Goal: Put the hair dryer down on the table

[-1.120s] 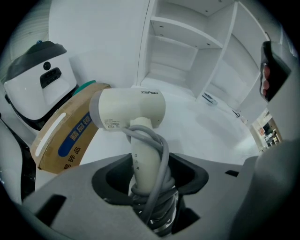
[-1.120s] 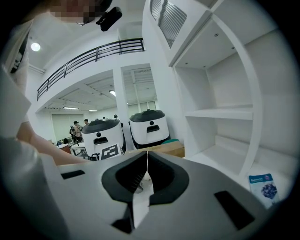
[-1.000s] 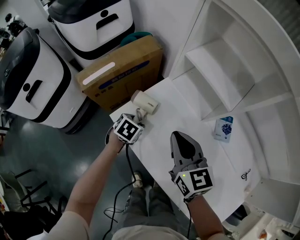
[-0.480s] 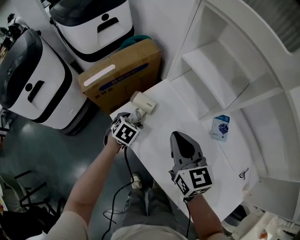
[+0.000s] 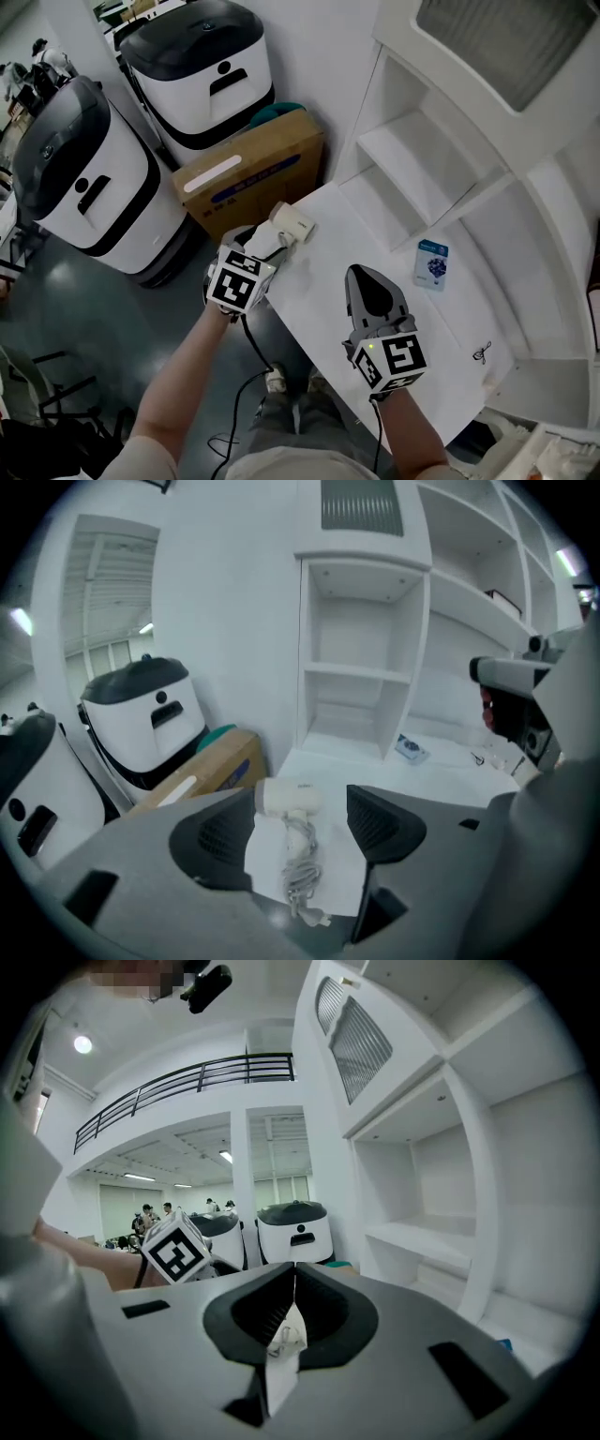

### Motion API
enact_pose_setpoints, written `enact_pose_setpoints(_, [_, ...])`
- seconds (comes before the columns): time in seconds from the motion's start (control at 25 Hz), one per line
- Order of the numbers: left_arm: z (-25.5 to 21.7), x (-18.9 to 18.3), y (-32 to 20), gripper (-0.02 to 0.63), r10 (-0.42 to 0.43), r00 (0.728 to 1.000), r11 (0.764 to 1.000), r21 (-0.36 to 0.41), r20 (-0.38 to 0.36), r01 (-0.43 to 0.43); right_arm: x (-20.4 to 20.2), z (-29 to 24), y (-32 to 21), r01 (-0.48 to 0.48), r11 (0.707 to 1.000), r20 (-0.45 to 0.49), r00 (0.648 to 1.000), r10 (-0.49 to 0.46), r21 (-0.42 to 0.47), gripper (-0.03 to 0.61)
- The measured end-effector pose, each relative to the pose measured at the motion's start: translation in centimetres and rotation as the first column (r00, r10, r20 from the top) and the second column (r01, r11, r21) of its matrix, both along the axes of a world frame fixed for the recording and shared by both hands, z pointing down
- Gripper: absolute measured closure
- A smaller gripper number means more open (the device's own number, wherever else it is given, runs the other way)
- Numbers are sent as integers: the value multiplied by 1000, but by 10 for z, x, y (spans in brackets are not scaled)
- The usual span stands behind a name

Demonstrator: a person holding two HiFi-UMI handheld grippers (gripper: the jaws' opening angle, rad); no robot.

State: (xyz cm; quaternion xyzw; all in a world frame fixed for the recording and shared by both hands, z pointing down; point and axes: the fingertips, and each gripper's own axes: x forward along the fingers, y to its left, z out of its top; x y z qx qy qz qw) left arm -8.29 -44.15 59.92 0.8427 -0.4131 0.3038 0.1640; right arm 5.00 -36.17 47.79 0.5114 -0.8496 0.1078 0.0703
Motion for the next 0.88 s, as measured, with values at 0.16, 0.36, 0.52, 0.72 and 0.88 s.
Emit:
enact_pose_setpoints(0.16, [-89, -5, 21, 309, -41, 998, 985, 166, -42, 48, -3, -41, 14, 4, 998, 6, 1000, -4, 65, 557])
enact_pose_setpoints(0.36, [-198, -13, 56, 412, -75, 993, 917, 385, -87, 103, -8, -97, 34, 32, 988, -1, 999, -32, 153, 558])
enact_pose_setpoints(0.52, [-271, -21, 93, 467, -79, 990, 843, 522, -117, 129, -11, -149, 58, 50, 972, 18, 998, -55, 229, 557])
enact_pose_setpoints(0.72, [-337, -25, 148, 562, -62, 986, 769, 621, -157, 147, -13, -213, 94, 74, 944, 52, 994, -95, 322, 557])
enact_pose_setpoints(0.88, [-365, -29, 187, 579, -57, 975, 744, 642, -214, 184, -22, -260, 129, 109, 903, 56, 988, -145, 415, 557])
